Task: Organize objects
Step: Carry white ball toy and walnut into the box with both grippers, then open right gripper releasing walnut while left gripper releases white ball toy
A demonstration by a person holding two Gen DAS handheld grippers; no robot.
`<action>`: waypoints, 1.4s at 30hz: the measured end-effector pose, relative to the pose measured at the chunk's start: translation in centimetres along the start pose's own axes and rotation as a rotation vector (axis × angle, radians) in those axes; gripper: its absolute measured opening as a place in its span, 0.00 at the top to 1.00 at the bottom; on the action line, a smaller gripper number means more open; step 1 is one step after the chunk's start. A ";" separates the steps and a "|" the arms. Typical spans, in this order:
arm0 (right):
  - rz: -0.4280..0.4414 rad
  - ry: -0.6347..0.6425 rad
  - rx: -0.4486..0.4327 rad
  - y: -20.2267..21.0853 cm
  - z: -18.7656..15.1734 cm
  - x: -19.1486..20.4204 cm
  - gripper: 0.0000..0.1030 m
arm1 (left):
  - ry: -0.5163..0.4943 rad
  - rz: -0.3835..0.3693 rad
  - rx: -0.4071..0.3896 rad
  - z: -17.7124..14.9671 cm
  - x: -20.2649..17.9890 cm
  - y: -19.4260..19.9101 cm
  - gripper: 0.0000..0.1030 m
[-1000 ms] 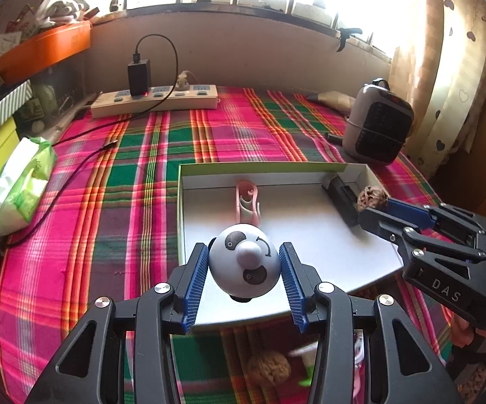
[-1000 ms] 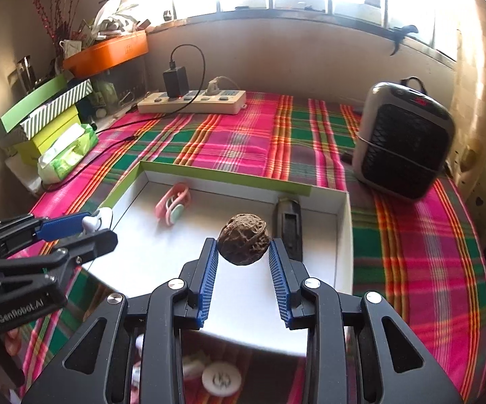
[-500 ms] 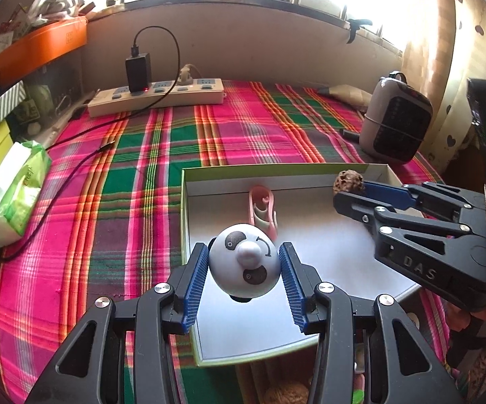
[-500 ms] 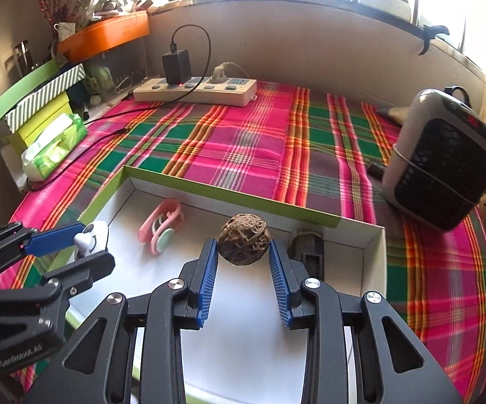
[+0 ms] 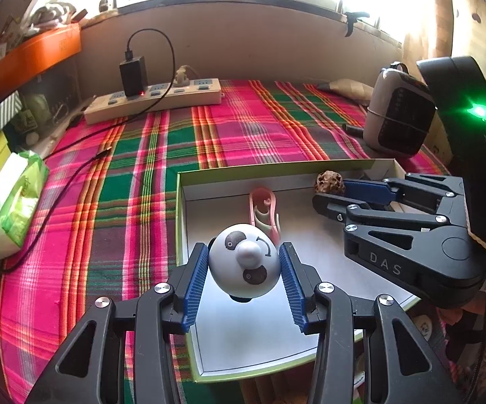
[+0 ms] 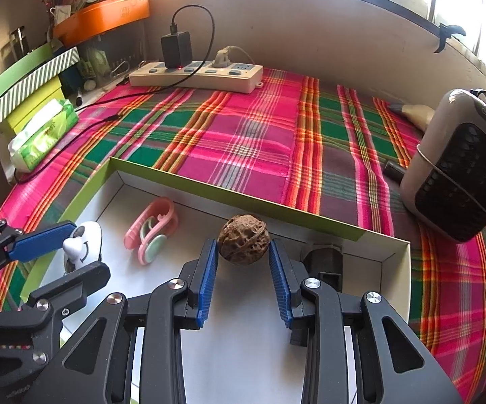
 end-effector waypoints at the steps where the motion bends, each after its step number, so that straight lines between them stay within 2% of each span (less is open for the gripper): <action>1: 0.000 -0.001 0.003 -0.1 0.0 -0.1 0.68 | -0.006 -0.001 -0.002 0.0 -0.1 0.0 0.59; 7: -0.006 0.005 0.018 -0.4 -0.2 -0.2 0.68 | -0.007 -0.011 0.025 -0.4 -0.3 -0.6 0.59; 31: -0.034 0.010 0.051 -0.8 -0.3 -0.4 0.67 | -0.026 0.008 0.022 -0.6 -0.4 -0.7 0.59; 35: -0.032 0.008 0.050 -0.8 -0.2 -0.4 0.60 | -0.027 0.009 0.022 -0.6 -0.4 -0.7 0.59; 40: -0.029 0.005 0.050 -0.7 -0.2 -0.3 0.59 | -0.025 0.007 0.023 -0.5 -0.4 -0.8 0.59; 42: -0.023 0.001 0.050 -0.7 -0.2 -0.3 0.53 | -0.024 0.006 0.023 -0.5 -0.5 -0.8 0.59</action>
Point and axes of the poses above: each gripper's, at about its wrist camera, not at the fingertips, and y roughly against the way its jaws point, x to its left, z to its top, the point moved 10 cm from there along -y, roughly the way its jaws point, and after that the axes turned 14 degrees about y, right-handed, at the moved point
